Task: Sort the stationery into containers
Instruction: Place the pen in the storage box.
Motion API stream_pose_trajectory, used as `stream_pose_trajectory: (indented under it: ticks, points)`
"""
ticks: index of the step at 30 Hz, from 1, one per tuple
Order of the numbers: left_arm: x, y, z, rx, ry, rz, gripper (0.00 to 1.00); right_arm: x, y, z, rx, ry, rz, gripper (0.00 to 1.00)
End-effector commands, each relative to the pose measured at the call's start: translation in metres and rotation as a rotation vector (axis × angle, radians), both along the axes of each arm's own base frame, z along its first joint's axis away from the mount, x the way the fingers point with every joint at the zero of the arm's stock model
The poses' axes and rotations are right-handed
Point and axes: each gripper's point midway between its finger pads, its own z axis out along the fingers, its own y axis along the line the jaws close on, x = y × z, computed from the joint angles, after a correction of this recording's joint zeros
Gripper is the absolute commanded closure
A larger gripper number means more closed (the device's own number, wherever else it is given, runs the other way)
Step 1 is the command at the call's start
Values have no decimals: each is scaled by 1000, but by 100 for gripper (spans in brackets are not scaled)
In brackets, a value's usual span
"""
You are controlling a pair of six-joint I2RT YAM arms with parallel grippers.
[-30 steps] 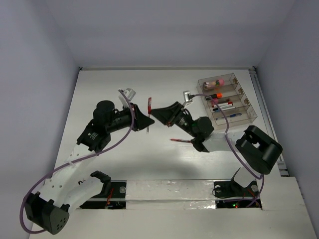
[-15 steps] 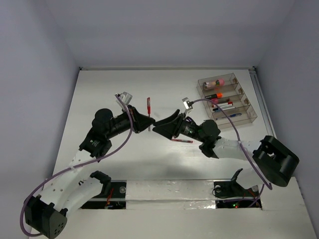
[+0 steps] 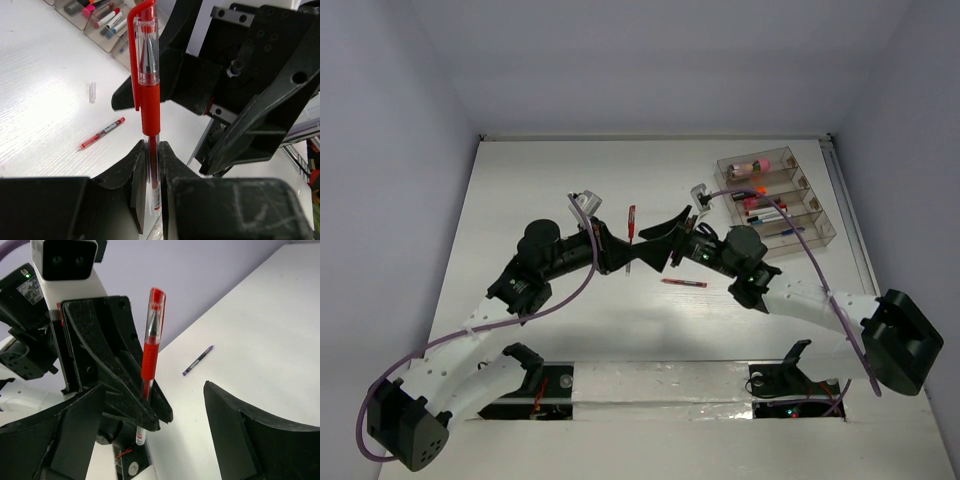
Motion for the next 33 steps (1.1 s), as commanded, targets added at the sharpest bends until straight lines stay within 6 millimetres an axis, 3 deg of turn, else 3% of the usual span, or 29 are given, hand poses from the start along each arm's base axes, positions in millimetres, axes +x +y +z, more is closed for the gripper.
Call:
stream_pose_trajectory:
  ticks: [1, 4, 13, 15, 18, 20, 21, 22, 26, 30, 32, 33]
  points:
    - [-4, -3, 22, -35, -72, -31, 100, 8, -7, 29, 5, -93, -51, 15]
    - [-4, -5, 21, -39, -62, -39, 100, 5, -2, 44, 22, -116, -19, 15]
    - [-6, -6, 22, -54, -62, -47, 100, 13, 22, 49, 62, -70, 49, 43]
    - [-7, -6, 23, -57, -66, -49, 100, 14, 24, 48, 67, -60, 52, 58]
    - [-7, -5, 25, -60, -71, -46, 100, 18, 22, 48, 73, -51, 31, 87]
    - [-8, -4, 26, -58, -77, -40, 100, 22, 16, 55, 91, -52, -17, 99]
    - [-7, -3, 27, -58, -77, -35, 98, 25, 14, 55, 87, -51, -36, 100]
    - [-6, -2, 26, -53, -78, -25, 87, 31, 10, 57, 91, -44, -81, 100]
    - [-5, 4, 27, -25, -94, 5, 62, 49, -10, 70, 93, -70, -218, 100]
    - [-7, 10, 25, 9, -109, 14, 40, 87, -54, 72, 71, -54, -425, 100]
    - [-9, 14, 23, 37, -120, 24, 32, 121, -103, 66, 69, -13, -595, 100]
    - [-10, 17, 23, 42, -115, 31, 30, 123, -109, 62, 66, -2, -627, 100]
